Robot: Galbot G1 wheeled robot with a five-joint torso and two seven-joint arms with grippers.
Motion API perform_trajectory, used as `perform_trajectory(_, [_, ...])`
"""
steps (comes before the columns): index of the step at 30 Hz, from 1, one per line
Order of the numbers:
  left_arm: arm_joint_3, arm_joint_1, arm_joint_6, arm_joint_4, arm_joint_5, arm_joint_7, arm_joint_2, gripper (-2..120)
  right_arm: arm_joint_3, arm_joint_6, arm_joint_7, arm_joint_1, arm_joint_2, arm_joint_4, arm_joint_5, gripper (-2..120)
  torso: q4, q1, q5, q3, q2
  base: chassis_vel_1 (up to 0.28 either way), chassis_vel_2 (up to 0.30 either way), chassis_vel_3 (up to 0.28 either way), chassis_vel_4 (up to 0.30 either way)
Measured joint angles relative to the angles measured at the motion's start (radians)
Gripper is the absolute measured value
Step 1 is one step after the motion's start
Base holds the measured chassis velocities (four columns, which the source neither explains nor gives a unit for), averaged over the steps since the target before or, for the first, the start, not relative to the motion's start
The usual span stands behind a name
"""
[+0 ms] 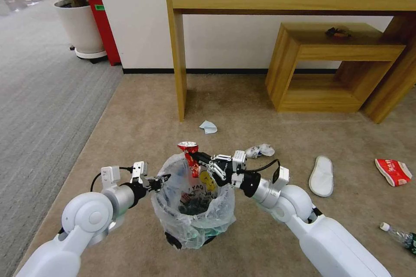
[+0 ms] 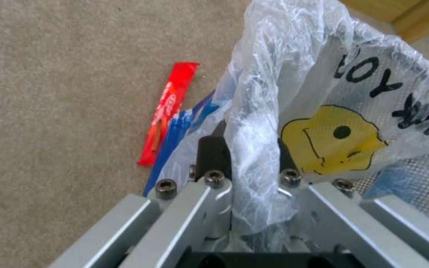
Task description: Pick up the trash bin and place the garbage on the floor into it.
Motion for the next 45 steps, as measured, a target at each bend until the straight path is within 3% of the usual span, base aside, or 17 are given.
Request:
perform_trajectory(6, [-0.012, 0.011, 0.0, -0.009, 0.0, 0.001, 0.005, 3, 0.008, 0.001, 0.0, -0.008, -0.007, 0.005, -0.003, 0, 0.0001, 0.0, -0.0001, 0.0, 0.0, 0.0, 0.0, 0.0, 0.0])
perform_trajectory(30, [-0.032, 0.044, 0.0, -0.045, 0.001, 0.0, 0.012, 3, 0.03, -0.001, 0.004, -0.017, -0.013, 0.017, -0.001, 89, 0.0, 0.0, 0.0, 0.0, 0.0, 0.0, 0.0, 0.0, 0.0])
perform_trajectory(34, [-0.031, 0.046, 0.0, -0.048, 0.001, -0.001, 0.01, 3, 0.037, -0.003, 0.006, -0.02, -0.02, 0.024, 0.002, 99, 0.0, 0.0, 0.0, 0.0, 0.0, 0.0, 0.0, 0.0, 0.0])
perform_trajectory(45, [-0.042, 0.055, 0.0, -0.048, 0.004, -0.003, 0.006, 3, 0.07, -0.002, 0.018, -0.033, -0.025, 0.045, 0.015, 100, 0.0, 0.0, 0.0, 0.0, 0.0, 0.0, 0.0, 0.0, 0.0])
